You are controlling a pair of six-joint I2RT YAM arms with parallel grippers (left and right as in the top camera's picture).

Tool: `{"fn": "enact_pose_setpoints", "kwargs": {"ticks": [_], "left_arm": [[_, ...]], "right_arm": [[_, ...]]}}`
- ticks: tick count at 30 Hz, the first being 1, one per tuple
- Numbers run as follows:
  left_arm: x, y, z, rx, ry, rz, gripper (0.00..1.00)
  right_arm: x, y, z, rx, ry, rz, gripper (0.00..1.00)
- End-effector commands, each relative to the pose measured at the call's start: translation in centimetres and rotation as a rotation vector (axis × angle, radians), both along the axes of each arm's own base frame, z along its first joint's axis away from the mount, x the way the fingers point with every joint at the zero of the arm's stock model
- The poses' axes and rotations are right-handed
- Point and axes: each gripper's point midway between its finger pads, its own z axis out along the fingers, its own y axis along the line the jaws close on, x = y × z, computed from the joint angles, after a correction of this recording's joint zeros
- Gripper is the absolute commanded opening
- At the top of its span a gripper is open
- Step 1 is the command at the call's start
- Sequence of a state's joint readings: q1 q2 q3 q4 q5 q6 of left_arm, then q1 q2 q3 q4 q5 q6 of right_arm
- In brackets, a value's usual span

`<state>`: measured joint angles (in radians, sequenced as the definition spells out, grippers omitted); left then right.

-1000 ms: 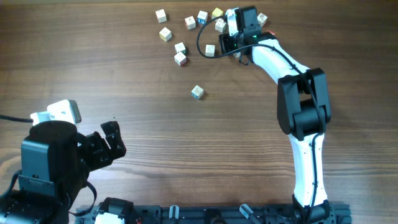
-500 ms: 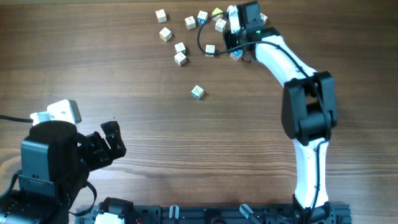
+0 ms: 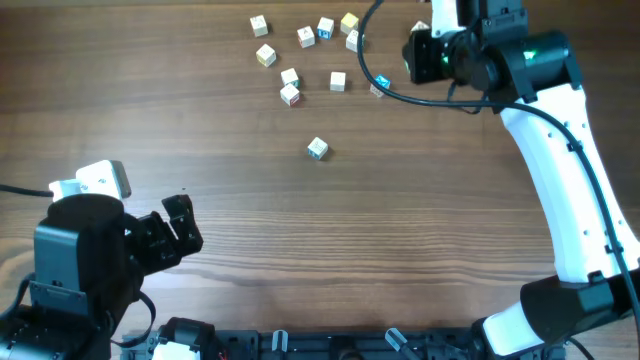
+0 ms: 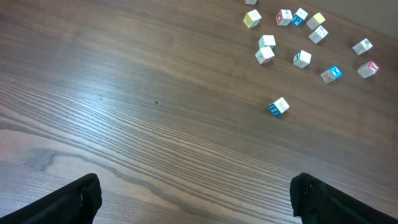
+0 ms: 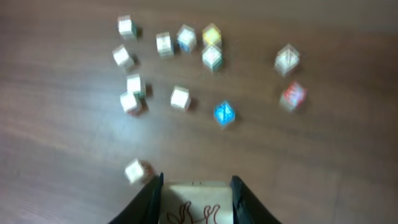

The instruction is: Form a circle

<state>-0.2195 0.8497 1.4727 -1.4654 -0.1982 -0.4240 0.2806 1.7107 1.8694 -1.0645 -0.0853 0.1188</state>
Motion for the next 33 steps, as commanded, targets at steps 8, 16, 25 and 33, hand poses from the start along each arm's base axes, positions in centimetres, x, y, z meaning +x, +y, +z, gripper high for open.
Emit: {"fn": "enact_pose_setpoints", "kwargs": {"ticks": [8, 16, 25, 33], "left_arm": [[0.0, 0.3, 0.0, 0.005, -0.003, 0.019, 1.00], [0.0, 0.3, 0.0, 0.005, -0.003, 0.019, 1.00], [0.1, 0.3, 0.0, 0.005, -0.003, 0.019, 1.00], [0.1, 0.3, 0.0, 0.005, -0.003, 0.019, 1.00]], "right_arm": [[-5.1, 0.6, -18.7, 0.078, 0.386, -0.100, 0.11], [-7.0, 4.1, -25.6, 0.227, 0.278, 0.042, 0.11], [-6.3, 7.9, -25.3, 0.110, 0.060, 0.225, 0.12], [-5.7, 8.5, -25.7, 0.117, 0.033, 0.232, 0.12]]}}
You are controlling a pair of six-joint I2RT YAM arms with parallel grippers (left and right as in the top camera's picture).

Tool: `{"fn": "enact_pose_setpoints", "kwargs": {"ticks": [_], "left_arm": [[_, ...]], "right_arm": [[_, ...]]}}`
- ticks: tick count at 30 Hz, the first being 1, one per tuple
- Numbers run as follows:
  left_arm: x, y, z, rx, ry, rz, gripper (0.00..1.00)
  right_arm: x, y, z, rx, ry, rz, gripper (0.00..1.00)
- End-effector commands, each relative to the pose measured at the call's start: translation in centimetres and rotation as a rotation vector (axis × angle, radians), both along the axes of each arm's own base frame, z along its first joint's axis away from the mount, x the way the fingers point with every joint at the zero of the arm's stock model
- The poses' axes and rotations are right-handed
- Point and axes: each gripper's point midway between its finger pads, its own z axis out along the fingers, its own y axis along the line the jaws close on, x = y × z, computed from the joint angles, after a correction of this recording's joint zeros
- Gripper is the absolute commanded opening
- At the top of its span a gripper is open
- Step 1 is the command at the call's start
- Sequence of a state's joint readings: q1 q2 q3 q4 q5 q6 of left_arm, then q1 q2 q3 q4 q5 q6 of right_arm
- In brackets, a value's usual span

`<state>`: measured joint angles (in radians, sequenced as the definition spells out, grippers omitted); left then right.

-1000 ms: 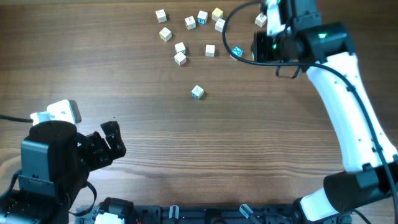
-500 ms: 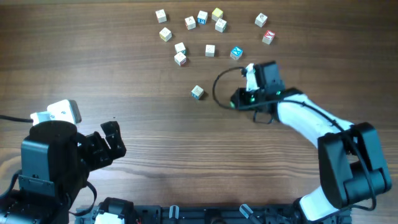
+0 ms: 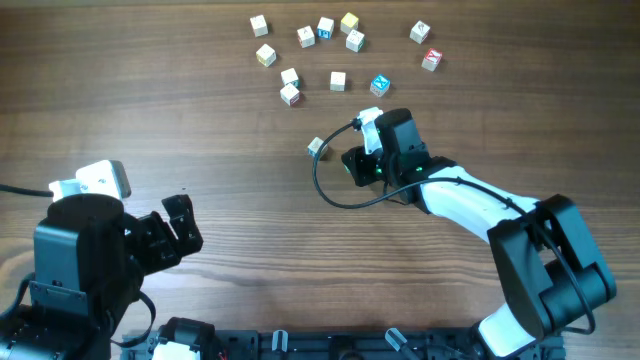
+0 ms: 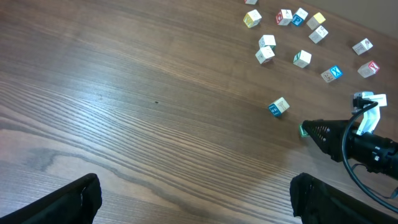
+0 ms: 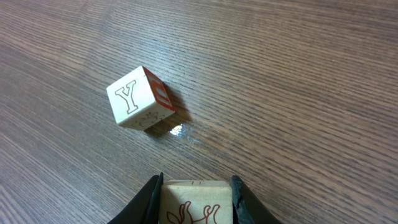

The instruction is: Form a circle

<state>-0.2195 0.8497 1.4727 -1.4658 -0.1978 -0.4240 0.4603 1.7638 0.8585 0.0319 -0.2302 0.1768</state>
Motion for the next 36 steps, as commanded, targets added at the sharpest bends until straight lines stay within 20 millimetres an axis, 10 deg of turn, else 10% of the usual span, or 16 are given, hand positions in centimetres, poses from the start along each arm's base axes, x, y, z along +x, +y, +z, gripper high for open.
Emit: {"fn": "enact_pose_setpoints", "kwargs": {"ticks": [1, 36], "left_arm": [[0.1, 0.3, 0.0, 0.005, -0.004, 0.020, 1.00], [0.1, 0.3, 0.0, 0.005, -0.004, 0.020, 1.00]], "right_arm": [[0.0, -0.2, -0.9, -0.030, -0.004, 0.006, 0.12], [1.0, -0.4, -1.2, -0.057, -0.052, 0.001, 0.12]]}}
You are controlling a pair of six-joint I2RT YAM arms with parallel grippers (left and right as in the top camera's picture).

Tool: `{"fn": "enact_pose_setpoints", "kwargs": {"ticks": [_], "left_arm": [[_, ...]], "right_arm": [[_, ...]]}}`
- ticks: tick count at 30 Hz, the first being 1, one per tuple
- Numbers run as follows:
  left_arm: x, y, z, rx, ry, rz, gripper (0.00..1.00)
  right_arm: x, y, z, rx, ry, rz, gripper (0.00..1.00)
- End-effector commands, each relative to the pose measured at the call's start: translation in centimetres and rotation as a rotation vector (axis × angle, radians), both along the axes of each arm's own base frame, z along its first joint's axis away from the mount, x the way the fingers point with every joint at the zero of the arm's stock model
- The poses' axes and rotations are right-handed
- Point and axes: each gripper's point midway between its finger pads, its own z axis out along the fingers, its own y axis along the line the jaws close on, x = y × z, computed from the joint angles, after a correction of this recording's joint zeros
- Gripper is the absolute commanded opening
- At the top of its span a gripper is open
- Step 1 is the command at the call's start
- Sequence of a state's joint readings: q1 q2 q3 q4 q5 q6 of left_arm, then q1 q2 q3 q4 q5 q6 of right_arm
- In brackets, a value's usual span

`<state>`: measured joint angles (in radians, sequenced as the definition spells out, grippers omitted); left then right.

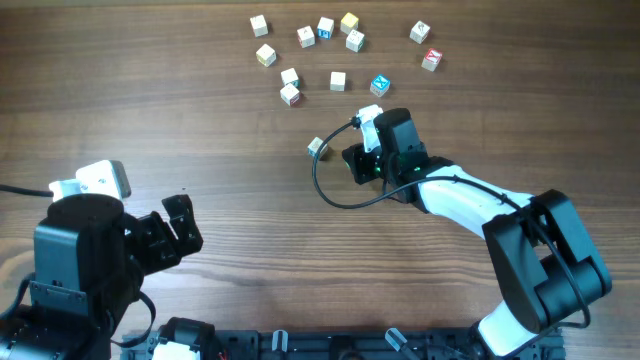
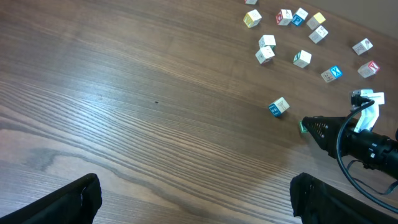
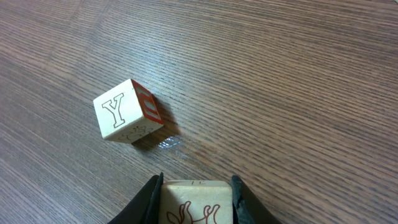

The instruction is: Form a circle

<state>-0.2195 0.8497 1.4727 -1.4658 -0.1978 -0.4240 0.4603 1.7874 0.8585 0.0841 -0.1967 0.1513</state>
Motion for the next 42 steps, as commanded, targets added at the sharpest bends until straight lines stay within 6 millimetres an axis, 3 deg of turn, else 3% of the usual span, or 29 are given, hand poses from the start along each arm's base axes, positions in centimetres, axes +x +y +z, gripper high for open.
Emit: {"fn": "enact_pose_setpoints", "kwargs": {"ticks": [1, 19, 25, 42], "left_arm": [[0.1, 0.3, 0.0, 0.005, -0.004, 0.020, 1.00], [0.1, 0.3, 0.0, 0.005, -0.004, 0.020, 1.00], [0.1, 0.3, 0.0, 0.005, -0.004, 0.020, 1.00], [0.1, 0.3, 0.0, 0.005, -0.004, 0.020, 1.00]], "right_arm": [[0.0, -0.3, -0.9, -0.035, -0.003, 0.003, 0.12], [0.8, 0.1, -0.3, -0.055, -0.080, 0.060, 0.13], [1.0, 0.2, -1.7, -0.059, -0.071, 0.061, 0.15], [0.8, 0.3, -1.7, -0.091, -0.099, 0.124, 0.19]]}}
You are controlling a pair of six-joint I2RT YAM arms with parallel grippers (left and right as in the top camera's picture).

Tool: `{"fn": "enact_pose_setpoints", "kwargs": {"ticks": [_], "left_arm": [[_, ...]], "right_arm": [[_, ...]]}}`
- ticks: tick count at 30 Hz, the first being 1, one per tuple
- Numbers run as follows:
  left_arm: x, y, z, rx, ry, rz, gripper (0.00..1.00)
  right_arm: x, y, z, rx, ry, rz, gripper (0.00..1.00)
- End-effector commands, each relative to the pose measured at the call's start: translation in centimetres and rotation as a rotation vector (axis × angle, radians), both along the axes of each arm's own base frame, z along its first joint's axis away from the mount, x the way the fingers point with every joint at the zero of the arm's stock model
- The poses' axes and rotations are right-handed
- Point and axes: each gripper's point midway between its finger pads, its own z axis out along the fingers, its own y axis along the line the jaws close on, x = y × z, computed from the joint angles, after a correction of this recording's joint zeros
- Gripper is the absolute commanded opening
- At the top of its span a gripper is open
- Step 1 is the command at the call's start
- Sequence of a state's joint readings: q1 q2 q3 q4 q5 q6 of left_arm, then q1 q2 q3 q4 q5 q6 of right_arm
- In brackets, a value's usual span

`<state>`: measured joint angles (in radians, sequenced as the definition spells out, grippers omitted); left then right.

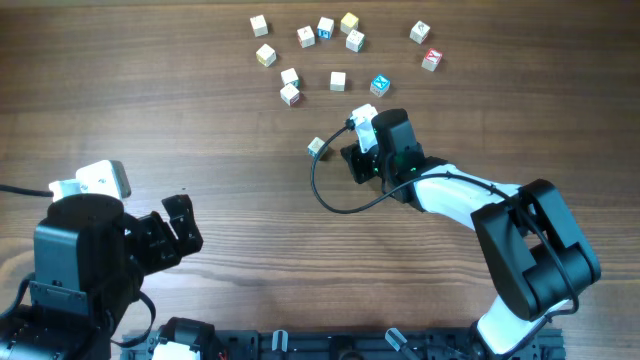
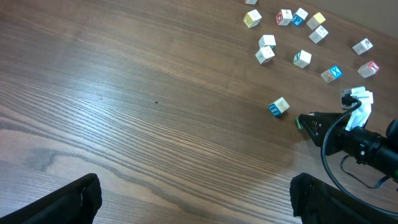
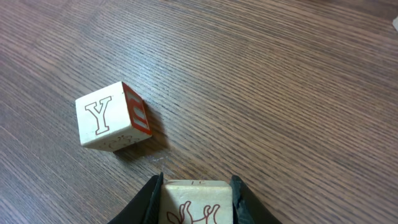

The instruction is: Form a circle

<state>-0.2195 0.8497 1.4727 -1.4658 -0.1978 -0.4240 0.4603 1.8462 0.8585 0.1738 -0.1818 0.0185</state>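
Note:
Small wooden letter blocks are the task's objects. My right gripper is shut on a cream block with a red drawing, low over the table. Just ahead and left of it lies the Y block, also visible as the lone Y block left of the right gripper. Several more blocks are scattered at the table's far side. My left gripper is open over bare wood at the near left, far from all blocks.
The right arm stretches across the table's right half with a black cable loop hanging by its wrist. The left arm's base sits at the near left corner.
My right gripper, still shut on the cream block, has shifted slightly; the Y block now appears a bit further left and closer in the right wrist view. The left arm is unchanged.
At first my right gripper held the cream block high over the scattered blocks at the far right. Then it was low on the table just right of the lone Y block. It has stayed there, edging a little, with the block still held.

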Motion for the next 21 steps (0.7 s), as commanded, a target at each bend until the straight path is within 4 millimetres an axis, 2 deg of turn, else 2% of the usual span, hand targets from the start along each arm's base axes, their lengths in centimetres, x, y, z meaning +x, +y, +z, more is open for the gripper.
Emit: {"fn": "enact_pose_setpoints", "kwargs": {"ticks": [1, 8, 21], "left_arm": [[0.05, 0.33, 0.04, 0.005, -0.004, 0.020, 1.00], [0.06, 0.33, 0.05, 0.005, -0.004, 0.020, 1.00], [0.05, 0.33, 0.04, 0.005, -0.004, 0.020, 1.00]], "right_arm": [[-0.32, 0.05, -0.75, -0.030, -0.004, 0.038, 0.20], [-0.60, 0.70, -0.52, -0.027, -0.025, 0.106, 0.24], [-0.26, 0.87, -0.16, -0.019, -0.046, 0.106, 0.28]]}}
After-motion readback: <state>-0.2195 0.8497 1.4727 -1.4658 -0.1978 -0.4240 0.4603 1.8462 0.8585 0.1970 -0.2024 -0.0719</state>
